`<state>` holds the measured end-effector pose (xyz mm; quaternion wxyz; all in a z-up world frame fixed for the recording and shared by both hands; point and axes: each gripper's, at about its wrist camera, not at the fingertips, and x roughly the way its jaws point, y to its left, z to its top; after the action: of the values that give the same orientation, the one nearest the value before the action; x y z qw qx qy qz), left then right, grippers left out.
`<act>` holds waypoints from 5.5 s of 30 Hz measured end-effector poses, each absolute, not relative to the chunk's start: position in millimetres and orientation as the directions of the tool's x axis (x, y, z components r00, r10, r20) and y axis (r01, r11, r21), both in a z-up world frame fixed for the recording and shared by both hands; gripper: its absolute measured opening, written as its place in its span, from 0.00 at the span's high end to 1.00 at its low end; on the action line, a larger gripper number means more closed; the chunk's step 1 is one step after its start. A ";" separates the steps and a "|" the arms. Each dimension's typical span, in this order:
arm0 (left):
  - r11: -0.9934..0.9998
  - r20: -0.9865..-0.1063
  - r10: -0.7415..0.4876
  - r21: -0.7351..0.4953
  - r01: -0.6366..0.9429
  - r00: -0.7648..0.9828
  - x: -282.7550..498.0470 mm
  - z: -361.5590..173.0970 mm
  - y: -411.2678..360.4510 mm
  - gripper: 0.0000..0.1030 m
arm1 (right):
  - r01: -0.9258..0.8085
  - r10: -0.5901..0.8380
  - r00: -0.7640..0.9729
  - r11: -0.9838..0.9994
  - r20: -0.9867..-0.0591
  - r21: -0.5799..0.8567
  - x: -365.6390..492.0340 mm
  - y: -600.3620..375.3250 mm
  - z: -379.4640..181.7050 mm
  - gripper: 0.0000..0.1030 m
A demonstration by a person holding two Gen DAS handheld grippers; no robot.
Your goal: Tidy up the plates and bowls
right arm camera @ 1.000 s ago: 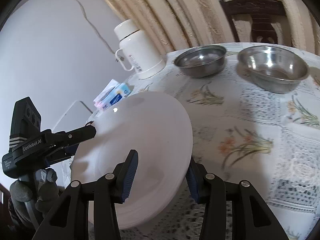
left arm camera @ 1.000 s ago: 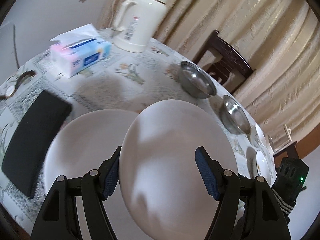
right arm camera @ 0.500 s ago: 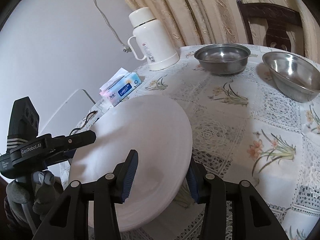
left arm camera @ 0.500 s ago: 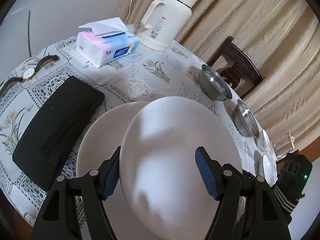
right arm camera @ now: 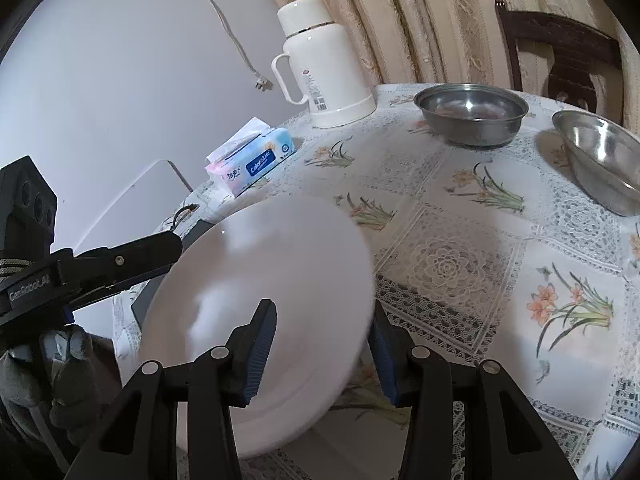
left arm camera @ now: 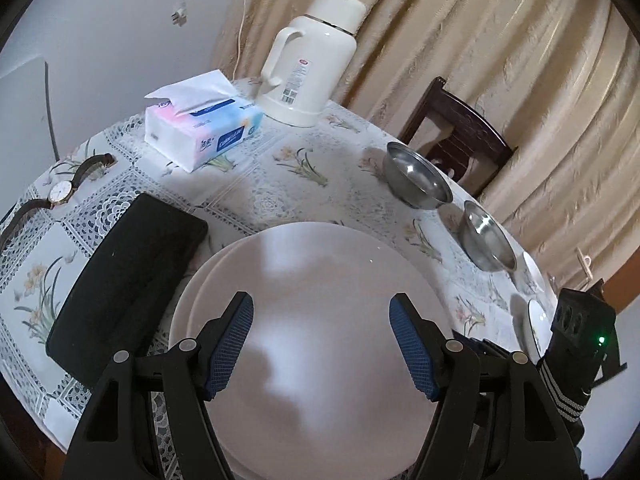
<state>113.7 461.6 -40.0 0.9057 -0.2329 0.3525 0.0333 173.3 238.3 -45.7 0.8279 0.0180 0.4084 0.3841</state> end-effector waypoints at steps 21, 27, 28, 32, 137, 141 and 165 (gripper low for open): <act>0.852 -0.688 -0.063 -0.414 -0.320 0.723 106.4 -58.7 486.0 0.31 | -0.537 0.615 0.370 0.753 -0.696 0.381 183.3 230.6 -64.4 0.33; 0.853 -0.690 -0.062 -0.411 -0.320 0.721 107.1 -58.9 486.4 0.30 | -0.529 0.620 0.361 0.751 -0.697 0.394 182.2 226.6 -67.5 0.33; 0.854 -0.691 -0.061 -0.410 -0.321 0.720 107.1 -59.2 486.4 0.30 | -0.527 0.622 0.361 0.751 -0.695 0.398 182.1 225.5 -67.7 0.33; 0.854 -0.696 -0.052 -0.403 -0.330 0.716 109.4 -59.3 484.6 0.30 | -0.520 0.627 0.363 0.750 -0.689 0.408 180.5 219.9 -67.3 0.33; 0.900 -0.749 -0.427 -0.409 0.154 0.508 307.1 -78.2 89.5 0.38 | 0.012 0.326 0.679 0.891 -0.658 0.454 233.4 -168.9 -74.3 0.46; 0.877 -0.749 -0.474 -0.446 0.177 0.462 312.2 -85.6 78.9 0.39 | 0.001 0.332 0.675 0.893 -0.659 0.450 233.9 -167.1 -74.5 0.46; 0.896 -0.751 -0.435 -0.303 0.325 0.497 300.1 -94.3 41.7 0.62 | -0.083 0.334 0.698 0.916 -0.633 0.392 228.6 -153.4 -66.3 0.47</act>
<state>300.1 41.7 -94.3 0.8629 -0.0607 0.4508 -0.2201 228.6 -153.4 -66.3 0.9058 0.1689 0.3711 0.1152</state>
